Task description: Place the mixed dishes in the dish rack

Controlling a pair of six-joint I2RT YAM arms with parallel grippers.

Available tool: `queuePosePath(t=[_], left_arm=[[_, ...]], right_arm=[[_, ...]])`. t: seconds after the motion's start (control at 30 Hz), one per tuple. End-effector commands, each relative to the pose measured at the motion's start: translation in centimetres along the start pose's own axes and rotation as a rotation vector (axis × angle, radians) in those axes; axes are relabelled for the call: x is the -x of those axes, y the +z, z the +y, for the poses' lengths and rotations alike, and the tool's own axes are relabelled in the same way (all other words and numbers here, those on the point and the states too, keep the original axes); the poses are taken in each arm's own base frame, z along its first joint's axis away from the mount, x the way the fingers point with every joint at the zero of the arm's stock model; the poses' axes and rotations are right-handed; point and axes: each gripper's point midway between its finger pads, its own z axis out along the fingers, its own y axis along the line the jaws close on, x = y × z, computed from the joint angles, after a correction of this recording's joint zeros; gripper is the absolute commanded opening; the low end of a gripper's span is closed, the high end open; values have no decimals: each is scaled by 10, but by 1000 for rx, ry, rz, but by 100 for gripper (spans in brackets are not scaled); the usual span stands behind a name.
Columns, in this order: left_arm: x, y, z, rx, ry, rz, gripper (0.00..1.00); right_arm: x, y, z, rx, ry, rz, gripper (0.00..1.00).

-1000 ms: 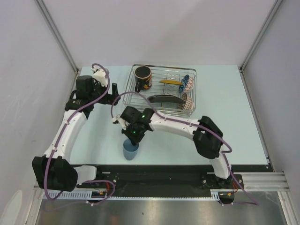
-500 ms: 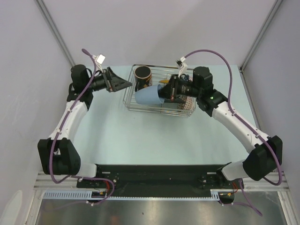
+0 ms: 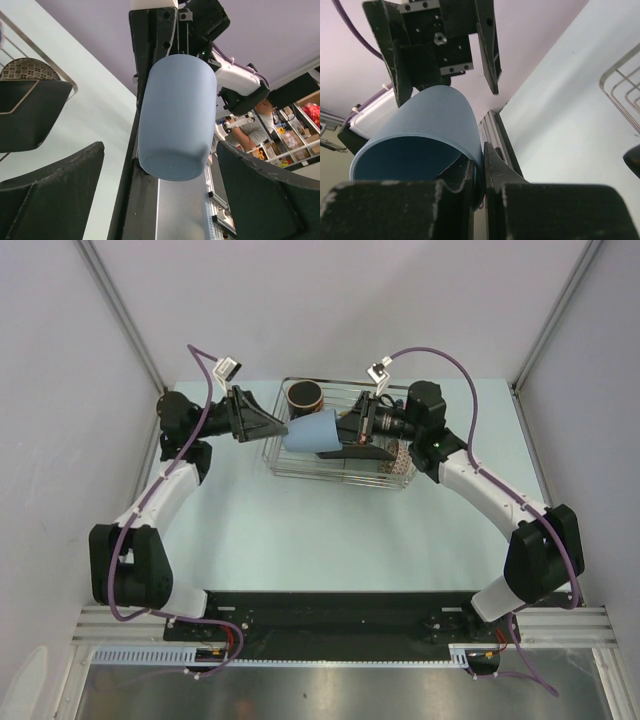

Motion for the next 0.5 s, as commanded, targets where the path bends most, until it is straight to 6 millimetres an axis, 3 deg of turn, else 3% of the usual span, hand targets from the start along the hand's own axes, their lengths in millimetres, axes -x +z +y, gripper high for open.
queuePosePath(t=[0.0,0.17,0.47], left_arm=[[-11,3,-29,-69,75,39,100],[-23,12,-34,-94,74,63,100],[-19,18,-43,-107,99,54,98]], right_arm=[[12,3,22,96,-45,-29,0],[15,11,17,106,-24,-47,0],[7,35,13,156,1,-55,0]])
